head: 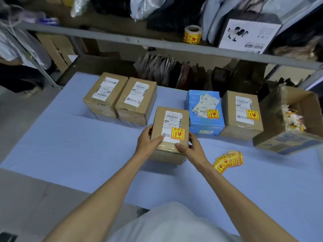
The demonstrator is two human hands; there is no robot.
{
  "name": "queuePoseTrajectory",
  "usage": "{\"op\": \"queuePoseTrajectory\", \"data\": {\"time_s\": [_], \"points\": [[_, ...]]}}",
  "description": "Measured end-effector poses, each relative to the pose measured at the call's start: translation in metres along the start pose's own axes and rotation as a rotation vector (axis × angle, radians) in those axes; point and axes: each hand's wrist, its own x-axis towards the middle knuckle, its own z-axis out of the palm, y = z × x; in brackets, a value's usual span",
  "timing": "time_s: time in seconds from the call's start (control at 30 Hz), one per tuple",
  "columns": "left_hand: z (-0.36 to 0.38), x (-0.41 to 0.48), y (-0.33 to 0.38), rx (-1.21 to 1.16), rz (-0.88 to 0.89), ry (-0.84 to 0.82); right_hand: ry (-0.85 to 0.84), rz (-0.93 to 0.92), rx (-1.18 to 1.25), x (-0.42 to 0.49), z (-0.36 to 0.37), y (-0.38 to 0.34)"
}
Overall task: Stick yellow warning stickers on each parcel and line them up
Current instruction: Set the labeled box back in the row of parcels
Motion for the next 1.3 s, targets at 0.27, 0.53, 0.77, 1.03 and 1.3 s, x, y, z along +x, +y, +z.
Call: {"op": "queuePoseTrajectory", "data": {"time_s": [0.27, 0.53, 0.77, 1.03, 1.3], "points": [[-0.004, 0.071, 0.038, 0.08, 0.076, -0.148, 0.038, 0.007, -0.005, 0.07, 0.001, -0.042], [0.0, 0.123, 0.045, 0.197, 0.086, -0.192, 0.1, 0.043, -0.1, 0.115, 0.01, -0.041], [0.006, 0.146, 0.04, 0.234, 0.092, -0.201, 0.215, 0.04, -0.224, 0.125, 0.018, -0.047], [0.002, 0.143, 0.045, 0.356, 0.215, -0.123, 0.322, -0.024, -0.42, 0.122, 0.024, -0.058], [-0.084, 0.16, 0.057, 0.536, 0.128, 0.304, 0.204, -0.238, -0.496, 0.121, 0.085, -0.107]]}}
